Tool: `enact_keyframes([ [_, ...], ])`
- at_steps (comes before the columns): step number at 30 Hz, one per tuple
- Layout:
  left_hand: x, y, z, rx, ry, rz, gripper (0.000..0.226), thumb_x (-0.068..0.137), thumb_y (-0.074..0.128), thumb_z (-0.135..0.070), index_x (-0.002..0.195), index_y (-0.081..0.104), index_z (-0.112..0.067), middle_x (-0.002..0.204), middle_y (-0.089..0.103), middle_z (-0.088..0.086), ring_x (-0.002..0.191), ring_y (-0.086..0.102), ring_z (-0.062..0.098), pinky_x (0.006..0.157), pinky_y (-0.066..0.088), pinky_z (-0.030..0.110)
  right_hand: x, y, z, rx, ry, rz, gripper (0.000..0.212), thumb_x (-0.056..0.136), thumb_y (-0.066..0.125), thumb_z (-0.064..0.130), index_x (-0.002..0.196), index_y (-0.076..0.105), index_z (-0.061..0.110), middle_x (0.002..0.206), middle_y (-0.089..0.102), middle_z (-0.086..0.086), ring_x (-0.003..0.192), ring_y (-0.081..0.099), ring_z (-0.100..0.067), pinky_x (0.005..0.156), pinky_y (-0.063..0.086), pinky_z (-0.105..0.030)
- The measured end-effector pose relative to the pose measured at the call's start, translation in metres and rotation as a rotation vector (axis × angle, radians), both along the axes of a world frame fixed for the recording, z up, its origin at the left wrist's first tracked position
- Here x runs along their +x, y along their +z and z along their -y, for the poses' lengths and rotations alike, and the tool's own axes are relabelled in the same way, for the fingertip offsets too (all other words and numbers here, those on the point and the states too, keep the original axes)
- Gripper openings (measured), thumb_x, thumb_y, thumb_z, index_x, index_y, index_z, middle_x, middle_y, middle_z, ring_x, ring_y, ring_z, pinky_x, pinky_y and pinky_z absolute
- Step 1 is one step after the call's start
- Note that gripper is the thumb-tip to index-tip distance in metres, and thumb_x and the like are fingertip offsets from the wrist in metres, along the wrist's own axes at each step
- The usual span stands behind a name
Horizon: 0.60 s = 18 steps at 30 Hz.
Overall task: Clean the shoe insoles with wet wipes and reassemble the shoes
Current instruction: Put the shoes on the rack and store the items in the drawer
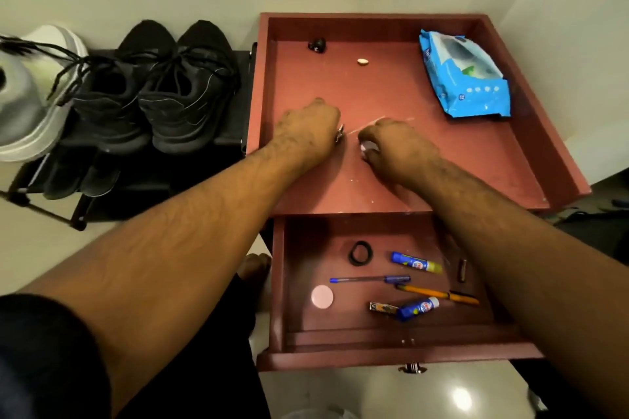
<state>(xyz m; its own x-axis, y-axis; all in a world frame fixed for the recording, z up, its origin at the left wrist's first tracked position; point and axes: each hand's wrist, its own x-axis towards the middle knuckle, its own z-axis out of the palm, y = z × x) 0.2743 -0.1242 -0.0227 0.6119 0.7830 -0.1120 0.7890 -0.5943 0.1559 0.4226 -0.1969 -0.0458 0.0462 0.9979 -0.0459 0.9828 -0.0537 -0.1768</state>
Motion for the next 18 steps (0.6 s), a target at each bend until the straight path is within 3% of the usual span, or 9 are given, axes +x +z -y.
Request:
enact_keyframes([
  [2,-0.006,0.007,0.022,-0.093,0.012,0.064,0.018,0.093,0.058,-0.022,0.101,0.067,-0.009,0.098,0.061,0.010,0.092,0.064,0.030,0.074,0.051,0.037,-0.002,0.003,0.035,0.008,0.036,-0.069,0.016,0.087,0.060,0.024,0.096,0.065,0.012,0.096,0.061,-0.014,0.093,0.058,-0.035,0.076,0.047,-0.037],
  [5,-0.017,0.021,0.058,-0.348,0.007,0.081,0.013,0.086,0.064,-0.018,0.086,0.074,-0.010,0.072,0.071,0.004,0.062,0.069,0.020,0.055,0.056,0.030,-0.011,0.006,0.094,0.046,0.035,-0.177,0.022,0.082,0.068,0.025,0.101,0.069,0.013,0.090,0.065,-0.009,0.085,0.061,-0.030,0.074,0.049,-0.039],
  [7,-0.024,0.028,0.081,-0.559,0.005,0.054,0.013,0.084,0.064,-0.014,0.080,0.074,-0.008,0.066,0.072,0.011,0.054,0.071,0.021,0.054,0.061,0.035,-0.019,0.001,0.127,0.039,0.027,-0.259,0.022,0.083,0.068,0.026,0.101,0.070,0.014,0.091,0.067,-0.006,0.085,0.062,-0.025,0.073,0.050,-0.037],
  [10,-0.027,0.014,0.102,-0.703,-0.031,-0.100,0.013,0.085,0.067,-0.010,0.086,0.072,0.001,0.070,0.070,0.018,0.062,0.073,0.031,0.059,0.062,0.044,-0.022,-0.026,0.150,-0.062,-0.044,-0.340,0.025,0.082,0.070,0.020,0.106,0.070,0.015,0.100,0.068,-0.003,0.091,0.063,-0.021,0.079,0.050,-0.035],
  [14,-0.020,-0.023,0.113,-0.591,-0.095,-0.302,0.015,0.087,0.066,-0.012,0.090,0.071,0.002,0.086,0.075,0.019,0.064,0.073,0.029,0.059,0.061,0.037,-0.019,-0.063,0.152,-0.182,-0.087,-0.329,0.029,0.082,0.064,0.013,0.111,0.067,0.013,0.106,0.064,-0.008,0.099,0.060,-0.027,0.079,0.043,-0.030],
  [16,-0.017,-0.042,0.119,-0.468,-0.151,-0.356,0.014,0.088,0.067,-0.013,0.100,0.070,-0.005,0.103,0.073,0.015,0.082,0.073,0.029,0.068,0.057,0.034,-0.020,-0.073,0.148,-0.227,-0.105,-0.303,0.030,0.082,0.060,0.007,0.112,0.064,0.011,0.109,0.061,-0.010,0.103,0.057,-0.028,0.075,0.037,-0.027],
  [18,-0.017,-0.061,0.124,-0.421,-0.178,-0.390,0.031,0.088,0.069,-0.016,0.118,0.065,-0.008,0.120,0.066,0.013,0.108,0.066,0.033,0.080,0.053,0.036,-0.022,-0.080,0.144,-0.269,-0.113,-0.285,0.032,0.080,0.057,0.004,0.111,0.060,0.012,0.111,0.060,-0.010,0.105,0.057,-0.031,0.076,0.039,-0.029],
])
